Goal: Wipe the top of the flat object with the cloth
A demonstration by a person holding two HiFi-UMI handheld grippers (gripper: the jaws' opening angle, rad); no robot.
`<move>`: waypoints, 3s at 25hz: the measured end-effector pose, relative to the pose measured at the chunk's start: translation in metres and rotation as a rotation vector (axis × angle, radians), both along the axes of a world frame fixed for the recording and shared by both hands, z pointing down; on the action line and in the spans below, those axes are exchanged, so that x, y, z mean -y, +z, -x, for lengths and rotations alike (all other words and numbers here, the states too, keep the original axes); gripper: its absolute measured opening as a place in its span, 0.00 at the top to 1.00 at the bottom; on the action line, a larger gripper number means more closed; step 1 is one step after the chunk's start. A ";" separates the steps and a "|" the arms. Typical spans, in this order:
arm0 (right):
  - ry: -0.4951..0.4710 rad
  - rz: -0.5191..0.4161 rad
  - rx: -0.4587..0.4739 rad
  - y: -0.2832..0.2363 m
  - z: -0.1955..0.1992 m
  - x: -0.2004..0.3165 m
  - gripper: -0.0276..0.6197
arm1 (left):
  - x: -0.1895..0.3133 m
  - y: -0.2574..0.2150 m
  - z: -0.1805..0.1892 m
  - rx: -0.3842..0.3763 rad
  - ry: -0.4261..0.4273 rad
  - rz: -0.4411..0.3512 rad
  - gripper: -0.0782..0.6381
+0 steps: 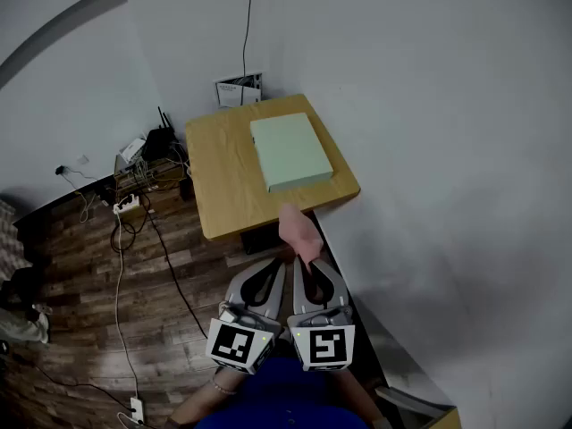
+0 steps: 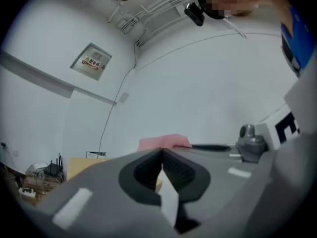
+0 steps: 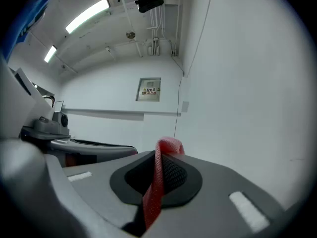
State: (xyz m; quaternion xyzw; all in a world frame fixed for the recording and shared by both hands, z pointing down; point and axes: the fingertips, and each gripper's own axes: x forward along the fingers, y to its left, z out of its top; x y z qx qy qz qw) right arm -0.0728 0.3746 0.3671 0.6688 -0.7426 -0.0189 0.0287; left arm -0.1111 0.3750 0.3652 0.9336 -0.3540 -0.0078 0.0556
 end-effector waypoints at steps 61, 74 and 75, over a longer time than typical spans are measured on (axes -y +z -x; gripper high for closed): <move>-0.112 -0.036 -0.017 0.001 -0.081 0.398 0.93 | 0.385 0.045 -0.023 0.001 -0.089 0.042 0.89; -0.355 0.004 -0.040 0.017 -0.133 0.495 0.93 | 0.464 0.099 -0.081 0.088 -0.299 0.136 0.88; -0.372 0.008 -0.037 0.018 -0.135 0.501 0.93 | 0.469 0.106 -0.083 0.100 -0.319 0.148 0.88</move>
